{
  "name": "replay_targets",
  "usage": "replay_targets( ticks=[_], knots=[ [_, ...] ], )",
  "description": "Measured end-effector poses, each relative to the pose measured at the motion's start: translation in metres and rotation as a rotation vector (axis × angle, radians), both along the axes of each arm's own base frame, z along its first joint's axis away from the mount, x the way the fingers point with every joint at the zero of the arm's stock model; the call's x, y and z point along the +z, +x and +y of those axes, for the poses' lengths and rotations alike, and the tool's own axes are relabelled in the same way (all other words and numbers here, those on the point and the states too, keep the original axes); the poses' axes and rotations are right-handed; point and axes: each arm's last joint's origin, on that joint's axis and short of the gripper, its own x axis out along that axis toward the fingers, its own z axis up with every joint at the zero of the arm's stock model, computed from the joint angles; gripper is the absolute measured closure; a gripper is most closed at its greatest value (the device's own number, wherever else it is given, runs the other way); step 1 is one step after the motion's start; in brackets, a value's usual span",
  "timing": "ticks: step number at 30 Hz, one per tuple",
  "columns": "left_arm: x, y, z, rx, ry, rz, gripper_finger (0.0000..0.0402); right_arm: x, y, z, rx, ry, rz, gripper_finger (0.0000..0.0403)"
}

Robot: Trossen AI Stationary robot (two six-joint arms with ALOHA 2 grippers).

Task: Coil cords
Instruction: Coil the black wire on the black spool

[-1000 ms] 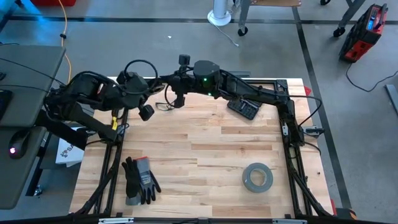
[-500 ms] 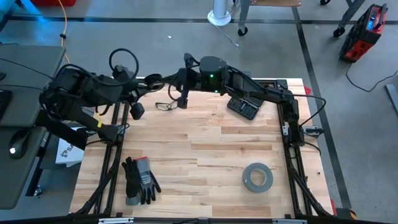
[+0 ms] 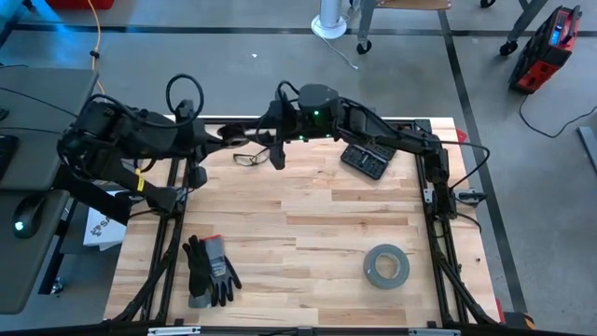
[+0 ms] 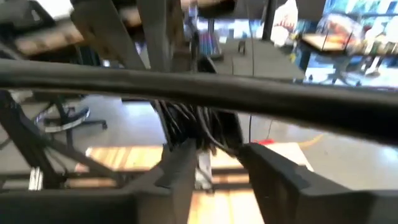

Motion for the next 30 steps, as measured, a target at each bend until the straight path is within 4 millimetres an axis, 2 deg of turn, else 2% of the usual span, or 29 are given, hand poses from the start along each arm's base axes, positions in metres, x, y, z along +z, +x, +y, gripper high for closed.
replay_targets(
  ticks=[5, 14, 20, 24, 27, 30],
  knots=[
    [-0.001, 0.0, 0.0, -0.009, -0.015, 0.014, 0.0401, -0.014, -0.001, 0.0, 0.016, -0.036, 0.125, 0.0237],
    [-0.004, -0.002, -0.001, -0.032, -0.027, 0.055, 0.0401, -0.035, -0.01, 0.002, 0.043, -0.055, 0.364, 0.0234],
    [-0.017, -0.009, -0.002, -0.03, -0.102, 0.144, 0.0401, -0.04, -0.028, -0.008, 0.034, -0.045, 0.518, 0.0234],
    [-0.041, -0.013, -0.008, -0.011, -0.146, 0.12, 0.0401, -0.051, -0.042, -0.02, 0.013, -0.01, 0.687, 0.0234],
    [-0.073, -0.013, -0.013, 0.01, -0.227, 0.025, 0.0401, -0.061, -0.05, -0.028, 0.04, 0.041, 0.765, 0.0234],
    [-0.113, -0.01, -0.019, 0.013, -0.325, -0.049, 0.0401, -0.08, -0.055, -0.027, 0.047, 0.074, 0.828, 0.0234]
  ],
)
